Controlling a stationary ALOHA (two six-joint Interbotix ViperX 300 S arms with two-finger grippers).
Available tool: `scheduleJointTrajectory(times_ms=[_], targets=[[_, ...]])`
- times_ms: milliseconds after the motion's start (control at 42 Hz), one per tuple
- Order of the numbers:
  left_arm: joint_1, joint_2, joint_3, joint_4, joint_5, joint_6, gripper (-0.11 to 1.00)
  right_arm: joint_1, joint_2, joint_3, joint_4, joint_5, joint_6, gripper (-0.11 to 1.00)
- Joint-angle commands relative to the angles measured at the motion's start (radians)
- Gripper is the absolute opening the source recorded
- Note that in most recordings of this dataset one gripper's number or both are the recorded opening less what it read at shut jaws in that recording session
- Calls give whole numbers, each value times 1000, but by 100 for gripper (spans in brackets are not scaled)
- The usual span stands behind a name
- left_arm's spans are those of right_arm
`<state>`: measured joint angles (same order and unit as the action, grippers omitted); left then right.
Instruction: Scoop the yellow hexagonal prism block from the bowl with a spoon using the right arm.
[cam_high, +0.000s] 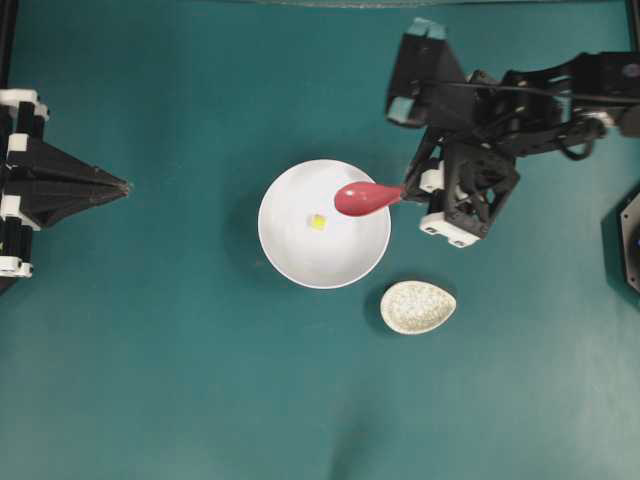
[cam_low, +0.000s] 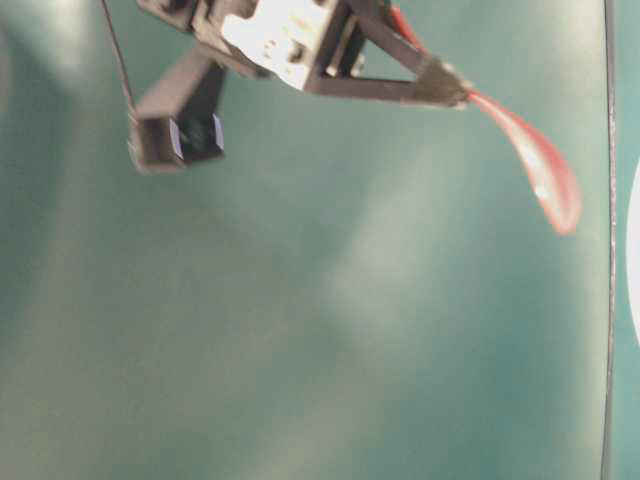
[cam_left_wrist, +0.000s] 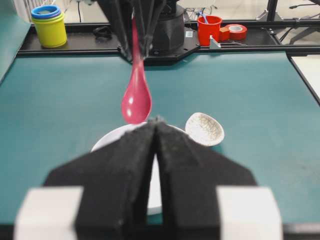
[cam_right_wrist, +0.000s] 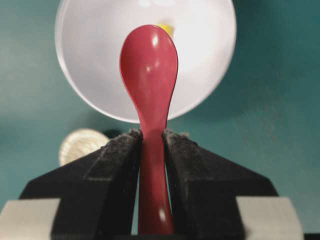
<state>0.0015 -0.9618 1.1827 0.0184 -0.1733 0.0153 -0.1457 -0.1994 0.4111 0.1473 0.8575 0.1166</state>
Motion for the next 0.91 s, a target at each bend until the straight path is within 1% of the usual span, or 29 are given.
scheduleJointTrajectory(times_ms=[0,72,191,429,882], targets=[[2,6,-14,3,-3,-2,0,-3,26,-60,-32,58,26,23],[2,6,-14,3,-5,-2,0,-3,57,-77,-40,87,35,23],[2,6,-14,3,-5,-2,0,-2,95,-98,-38,109,38,23],[2,5,-14,3,-5,-2,0,-2,137,-104,-37,152,40,23],[2,5,-14,3,-3,-2,0,6,192,-106,-11,155,40,23]])
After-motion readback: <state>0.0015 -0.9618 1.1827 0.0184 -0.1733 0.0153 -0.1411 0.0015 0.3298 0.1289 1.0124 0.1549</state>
